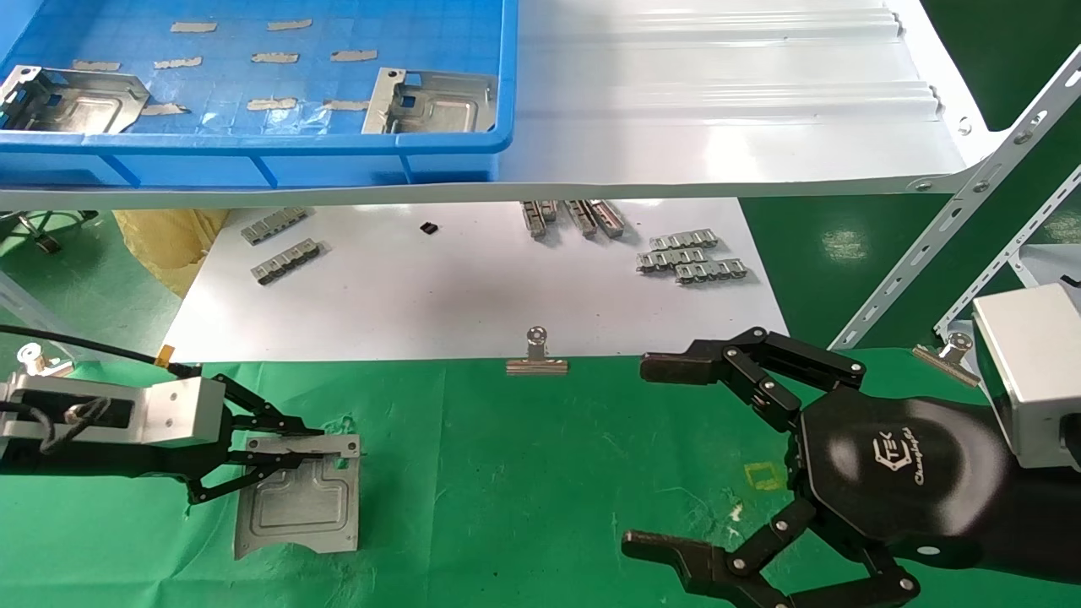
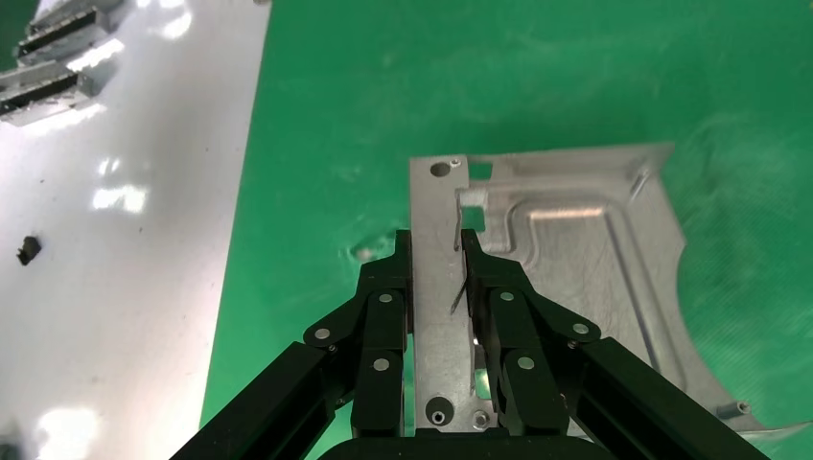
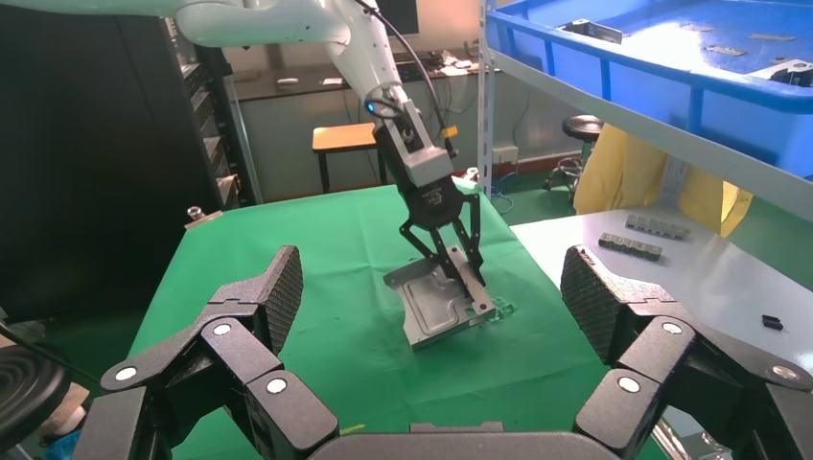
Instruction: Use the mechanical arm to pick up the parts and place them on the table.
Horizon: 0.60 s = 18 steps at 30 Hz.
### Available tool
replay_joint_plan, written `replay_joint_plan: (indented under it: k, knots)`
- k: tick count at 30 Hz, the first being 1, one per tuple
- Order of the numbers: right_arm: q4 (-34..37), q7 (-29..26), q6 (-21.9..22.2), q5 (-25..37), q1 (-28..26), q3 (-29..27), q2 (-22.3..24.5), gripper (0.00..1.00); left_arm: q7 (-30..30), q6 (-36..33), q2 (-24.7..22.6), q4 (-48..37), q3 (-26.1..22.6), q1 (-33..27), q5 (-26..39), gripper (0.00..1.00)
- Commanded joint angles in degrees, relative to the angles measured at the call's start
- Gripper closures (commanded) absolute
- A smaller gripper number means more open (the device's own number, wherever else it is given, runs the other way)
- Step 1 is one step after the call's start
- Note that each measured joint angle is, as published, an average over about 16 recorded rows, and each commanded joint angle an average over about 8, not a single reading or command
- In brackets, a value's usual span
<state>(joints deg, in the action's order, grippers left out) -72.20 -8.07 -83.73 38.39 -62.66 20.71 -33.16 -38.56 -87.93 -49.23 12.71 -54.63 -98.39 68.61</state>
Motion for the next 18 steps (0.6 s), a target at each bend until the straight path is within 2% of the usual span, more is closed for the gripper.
replay_joint_plan:
  k: [1,8,18]
  knots:
    - [0.00,0.00,0.00,0.00,0.00,0.00,0.00,0.00,-1.13,0.61,-0.57,-0.90,-0.27,-0.24,0.50,0.00]
    - [0.00,0.00,0.00,0.00,0.00,0.00,0.00,0.00,-0.86,-1.55,-1.63,-3.75,0.67,-0.54,-1.39,0.00]
    - [0.01,0.01,0.01,-0.01,0.01,0.00,0.01,0.00,10.32,-3.77,-0.35,-3.74,2.82,0.98,-8.52,0.00]
